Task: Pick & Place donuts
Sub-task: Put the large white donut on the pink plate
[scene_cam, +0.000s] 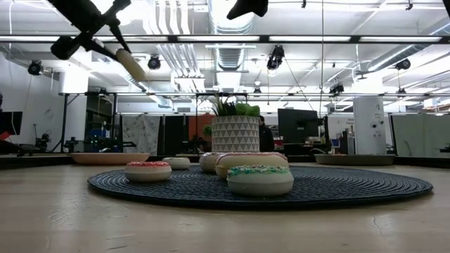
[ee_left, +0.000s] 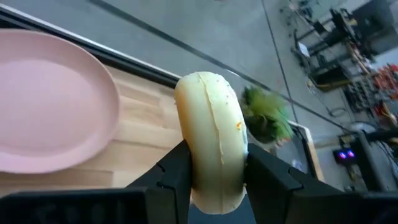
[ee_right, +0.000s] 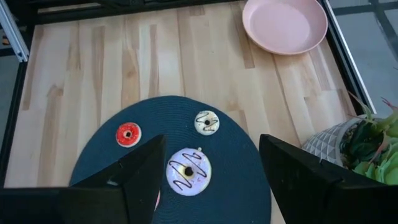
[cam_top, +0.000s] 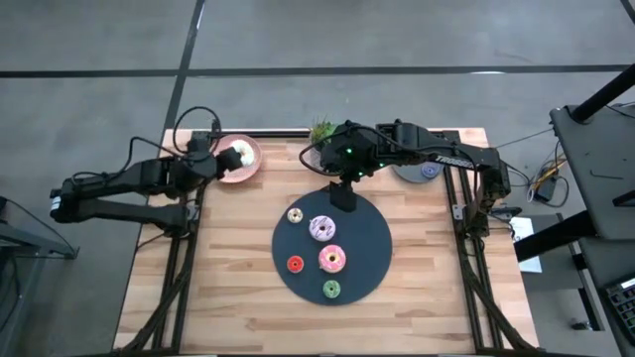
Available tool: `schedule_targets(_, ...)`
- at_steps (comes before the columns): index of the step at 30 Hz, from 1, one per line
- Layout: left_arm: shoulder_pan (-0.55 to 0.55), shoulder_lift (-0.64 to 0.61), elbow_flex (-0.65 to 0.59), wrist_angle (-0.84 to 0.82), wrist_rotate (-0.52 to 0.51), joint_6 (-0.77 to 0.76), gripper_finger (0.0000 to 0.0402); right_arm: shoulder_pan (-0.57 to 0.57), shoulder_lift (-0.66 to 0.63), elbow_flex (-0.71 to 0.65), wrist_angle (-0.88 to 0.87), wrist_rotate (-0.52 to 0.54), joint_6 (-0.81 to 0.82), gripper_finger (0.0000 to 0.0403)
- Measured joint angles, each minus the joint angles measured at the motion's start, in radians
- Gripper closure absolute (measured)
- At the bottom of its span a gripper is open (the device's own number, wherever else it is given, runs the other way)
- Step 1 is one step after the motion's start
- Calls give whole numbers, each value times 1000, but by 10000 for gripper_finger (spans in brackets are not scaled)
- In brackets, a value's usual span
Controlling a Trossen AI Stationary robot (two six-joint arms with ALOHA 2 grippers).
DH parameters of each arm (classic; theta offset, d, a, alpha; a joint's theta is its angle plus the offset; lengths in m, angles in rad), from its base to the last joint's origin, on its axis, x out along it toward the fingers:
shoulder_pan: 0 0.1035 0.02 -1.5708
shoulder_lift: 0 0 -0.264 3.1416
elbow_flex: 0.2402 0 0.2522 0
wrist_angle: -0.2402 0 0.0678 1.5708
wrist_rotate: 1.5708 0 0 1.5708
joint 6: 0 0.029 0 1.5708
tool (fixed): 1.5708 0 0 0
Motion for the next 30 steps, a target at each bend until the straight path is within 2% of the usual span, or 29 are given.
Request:
schedule_targets(8,88,-26,0,-124,0,-4,296,0,0,-2,0,0,-5,154)
schedule_targets(15,152,-49,-24,-128,9,5,296,0,0,-2,0,0,-5,154)
schedule_targets(24,210,-81,-138,-32,89,6,296,0,0,-2,0,0,-5,154)
schedule_targets(30,252,-89,-197,45,100,26,296,0,0,-2,0,0,-5,154)
